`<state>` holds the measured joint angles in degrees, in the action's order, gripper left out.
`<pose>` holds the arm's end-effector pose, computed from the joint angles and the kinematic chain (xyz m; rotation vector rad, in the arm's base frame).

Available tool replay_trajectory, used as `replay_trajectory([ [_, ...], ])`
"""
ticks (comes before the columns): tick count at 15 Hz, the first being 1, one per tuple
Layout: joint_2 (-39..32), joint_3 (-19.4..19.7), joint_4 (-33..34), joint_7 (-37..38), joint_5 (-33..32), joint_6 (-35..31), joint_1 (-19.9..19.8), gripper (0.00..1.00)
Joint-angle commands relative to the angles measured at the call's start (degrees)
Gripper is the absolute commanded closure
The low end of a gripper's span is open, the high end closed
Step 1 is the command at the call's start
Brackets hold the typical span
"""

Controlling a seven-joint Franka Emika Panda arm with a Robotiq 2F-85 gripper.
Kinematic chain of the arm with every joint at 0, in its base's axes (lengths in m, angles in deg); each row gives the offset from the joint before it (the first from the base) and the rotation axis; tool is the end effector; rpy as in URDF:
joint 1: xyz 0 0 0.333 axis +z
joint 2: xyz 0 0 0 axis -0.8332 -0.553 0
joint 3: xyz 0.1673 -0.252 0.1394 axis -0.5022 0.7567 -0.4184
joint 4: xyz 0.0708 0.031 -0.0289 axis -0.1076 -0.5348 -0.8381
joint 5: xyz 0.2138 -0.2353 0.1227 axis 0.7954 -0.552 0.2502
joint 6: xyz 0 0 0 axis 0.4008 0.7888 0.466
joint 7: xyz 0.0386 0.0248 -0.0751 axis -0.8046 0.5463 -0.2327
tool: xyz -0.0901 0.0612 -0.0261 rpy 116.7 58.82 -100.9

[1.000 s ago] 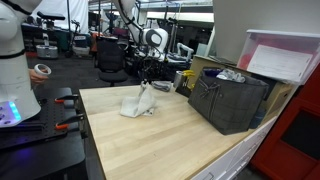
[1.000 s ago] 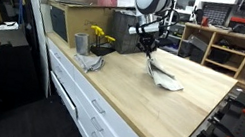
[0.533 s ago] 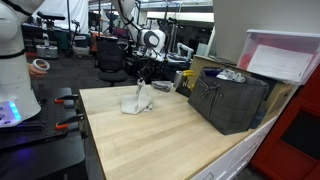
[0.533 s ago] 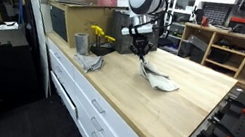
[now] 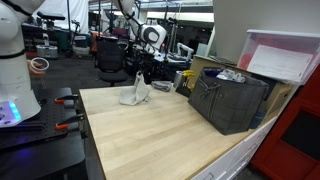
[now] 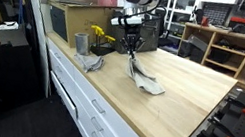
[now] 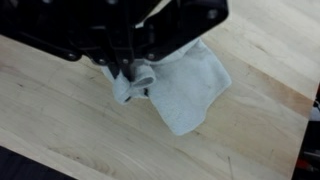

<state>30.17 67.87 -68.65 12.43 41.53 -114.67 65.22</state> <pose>0.6264 0.1041 0.2994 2.5850 -1.6902 -0.4220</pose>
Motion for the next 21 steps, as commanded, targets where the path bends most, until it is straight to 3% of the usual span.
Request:
replay_trajectory([
  [1, 0.43, -0.82, 1.48, 2.51, 7.17, 1.38, -3.14, 0.99],
  [13, 0.47, 0.53, -7.99, -5.3, 37.0, 1.1, -19.55, 0.99],
  [21, -0.79, 4.61, -16.47, -10.37, 54.75, -1.73, -22.03, 0.99],
])
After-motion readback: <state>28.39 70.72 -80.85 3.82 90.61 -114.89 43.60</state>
